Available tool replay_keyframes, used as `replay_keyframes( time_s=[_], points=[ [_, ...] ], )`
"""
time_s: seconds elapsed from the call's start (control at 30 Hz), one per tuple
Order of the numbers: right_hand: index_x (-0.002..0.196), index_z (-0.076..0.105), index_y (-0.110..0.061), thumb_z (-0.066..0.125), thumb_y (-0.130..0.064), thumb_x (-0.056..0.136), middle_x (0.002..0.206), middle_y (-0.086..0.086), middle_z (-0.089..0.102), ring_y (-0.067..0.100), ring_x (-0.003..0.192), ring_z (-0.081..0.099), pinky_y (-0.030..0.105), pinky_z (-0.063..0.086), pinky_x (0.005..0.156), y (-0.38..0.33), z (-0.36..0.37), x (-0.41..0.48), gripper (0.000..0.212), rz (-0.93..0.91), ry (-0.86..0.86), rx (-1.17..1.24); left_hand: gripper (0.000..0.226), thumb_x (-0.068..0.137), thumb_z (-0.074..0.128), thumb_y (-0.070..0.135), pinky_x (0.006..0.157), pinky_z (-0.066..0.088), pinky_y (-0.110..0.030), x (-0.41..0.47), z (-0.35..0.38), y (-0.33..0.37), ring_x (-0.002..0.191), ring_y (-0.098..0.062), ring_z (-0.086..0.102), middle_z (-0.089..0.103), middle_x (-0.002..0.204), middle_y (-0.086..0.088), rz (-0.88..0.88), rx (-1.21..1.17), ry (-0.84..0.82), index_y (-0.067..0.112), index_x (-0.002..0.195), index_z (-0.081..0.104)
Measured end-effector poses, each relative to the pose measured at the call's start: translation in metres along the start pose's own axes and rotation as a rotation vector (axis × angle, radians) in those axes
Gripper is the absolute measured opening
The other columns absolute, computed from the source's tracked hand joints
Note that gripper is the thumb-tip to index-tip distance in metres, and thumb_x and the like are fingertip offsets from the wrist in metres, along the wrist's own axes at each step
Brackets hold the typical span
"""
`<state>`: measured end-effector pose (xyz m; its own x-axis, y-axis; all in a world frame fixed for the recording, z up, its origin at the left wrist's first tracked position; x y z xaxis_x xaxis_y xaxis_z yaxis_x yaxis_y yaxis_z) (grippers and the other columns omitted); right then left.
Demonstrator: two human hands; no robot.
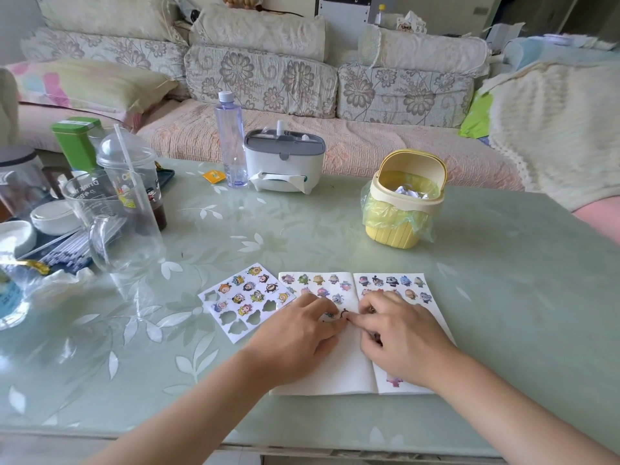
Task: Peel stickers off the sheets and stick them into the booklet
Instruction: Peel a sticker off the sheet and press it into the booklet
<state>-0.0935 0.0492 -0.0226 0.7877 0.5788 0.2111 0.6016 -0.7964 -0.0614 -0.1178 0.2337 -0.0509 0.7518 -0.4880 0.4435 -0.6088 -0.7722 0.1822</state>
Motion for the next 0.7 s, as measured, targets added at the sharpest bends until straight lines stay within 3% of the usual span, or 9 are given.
replay_keyframes(
  time_s=[0.17, 0.3, 0.47, 0.7],
  points=[
    [0.118, 0.066, -0.039, 0.036, -0.037, 0.082, 0.09, -0.009, 0.044, 0.017, 0.084, 0.05, 0.027, 0.031, 0.052, -0.005, 0.001, 0.004, 0.047, 0.027, -0.059, -0.066, 0.036, 0.099, 0.044, 0.034, 0.077, 0.057, -0.038, -0.002, 0.002, 0.003, 0.098, -0.026, 0.058, 0.062, 0.112, -0.002, -0.02, -0.013, -0.033, 0.025, 0.127, 0.066],
    [0.128, 0.062, -0.04, 0.031, -0.038, 0.082, 0.09, -0.006, 0.041, 0.018, 0.084, 0.05, 0.03, 0.032, 0.054, -0.009, 0.002, 0.008, 0.055, 0.034, -0.085, -0.104, 0.039, 0.097, 0.045, 0.036, 0.093, 0.051, -0.033, -0.003, -0.002, 0.007, 0.103, -0.021, 0.058, 0.062, 0.112, 0.003, -0.02, 0.029, -0.023, 0.026, 0.13, 0.064],
    [0.118, 0.066, -0.033, 0.04, -0.036, 0.08, 0.091, -0.006, 0.048, 0.019, 0.083, 0.053, 0.029, 0.034, 0.052, -0.009, 0.0, 0.001, 0.046, 0.021, -0.068, -0.133, 0.042, 0.097, 0.039, 0.037, 0.076, 0.059, -0.034, -0.002, 0.001, 0.009, 0.106, -0.02, 0.057, 0.063, 0.115, 0.004, -0.077, 0.002, -0.039, 0.022, 0.126, 0.067],
    [0.114, 0.07, -0.032, 0.042, -0.034, 0.078, 0.1, -0.008, 0.055, 0.017, 0.085, 0.054, 0.03, 0.043, 0.051, -0.008, -0.004, -0.013, 0.045, -0.018, -0.078, -0.118, 0.042, 0.097, 0.041, 0.034, 0.075, 0.059, -0.041, 0.001, 0.01, 0.011, 0.098, -0.023, 0.058, 0.063, 0.111, 0.002, -0.122, 0.036, -0.044, 0.016, 0.119, 0.071]
  ],
)
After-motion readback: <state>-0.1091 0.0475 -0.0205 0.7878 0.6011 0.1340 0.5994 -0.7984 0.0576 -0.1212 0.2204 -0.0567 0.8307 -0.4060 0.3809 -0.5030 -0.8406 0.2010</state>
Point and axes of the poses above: each hand's wrist, its own x-axis towards the middle knuckle, its own z-axis out of the palm, y = z × x, the point moved 3 cm from there along x, towards the middle knuckle
